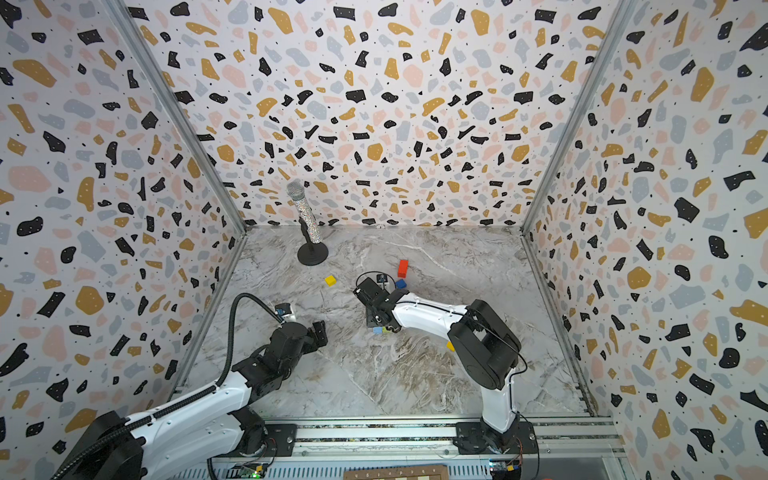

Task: Build the wood block tower
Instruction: 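Lower the red brick across the tops of the light blue and lime bricks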

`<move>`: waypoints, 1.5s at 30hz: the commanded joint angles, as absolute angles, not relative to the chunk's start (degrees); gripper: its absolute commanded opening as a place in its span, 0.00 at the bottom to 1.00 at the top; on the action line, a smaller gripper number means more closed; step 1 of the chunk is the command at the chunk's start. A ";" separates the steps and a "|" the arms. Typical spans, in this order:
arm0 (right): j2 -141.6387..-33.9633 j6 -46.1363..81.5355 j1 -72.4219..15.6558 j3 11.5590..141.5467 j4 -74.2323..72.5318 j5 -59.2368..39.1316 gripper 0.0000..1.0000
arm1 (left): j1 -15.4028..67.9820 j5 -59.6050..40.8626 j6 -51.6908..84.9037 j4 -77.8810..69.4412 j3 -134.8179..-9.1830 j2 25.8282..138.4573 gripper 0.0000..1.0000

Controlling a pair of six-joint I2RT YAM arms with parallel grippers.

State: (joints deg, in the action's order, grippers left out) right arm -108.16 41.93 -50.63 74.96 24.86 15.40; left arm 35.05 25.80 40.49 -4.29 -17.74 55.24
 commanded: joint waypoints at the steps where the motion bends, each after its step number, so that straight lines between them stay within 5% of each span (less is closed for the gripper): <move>1: -107.62 41.47 -50.24 76.91 25.30 15.54 0.51 | 34.85 26.93 39.90 -5.29 -17.23 54.72 1.00; 45: -109.85 40.78 -49.48 79.79 27.04 14.41 0.51 | 34.80 26.54 39.82 -5.22 -17.31 54.02 1.00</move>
State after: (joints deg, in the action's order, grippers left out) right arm -110.37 41.25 -49.15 77.32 25.34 13.72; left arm 35.05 25.93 40.47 -4.27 -17.74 54.92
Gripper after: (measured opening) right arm 0.639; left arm 0.998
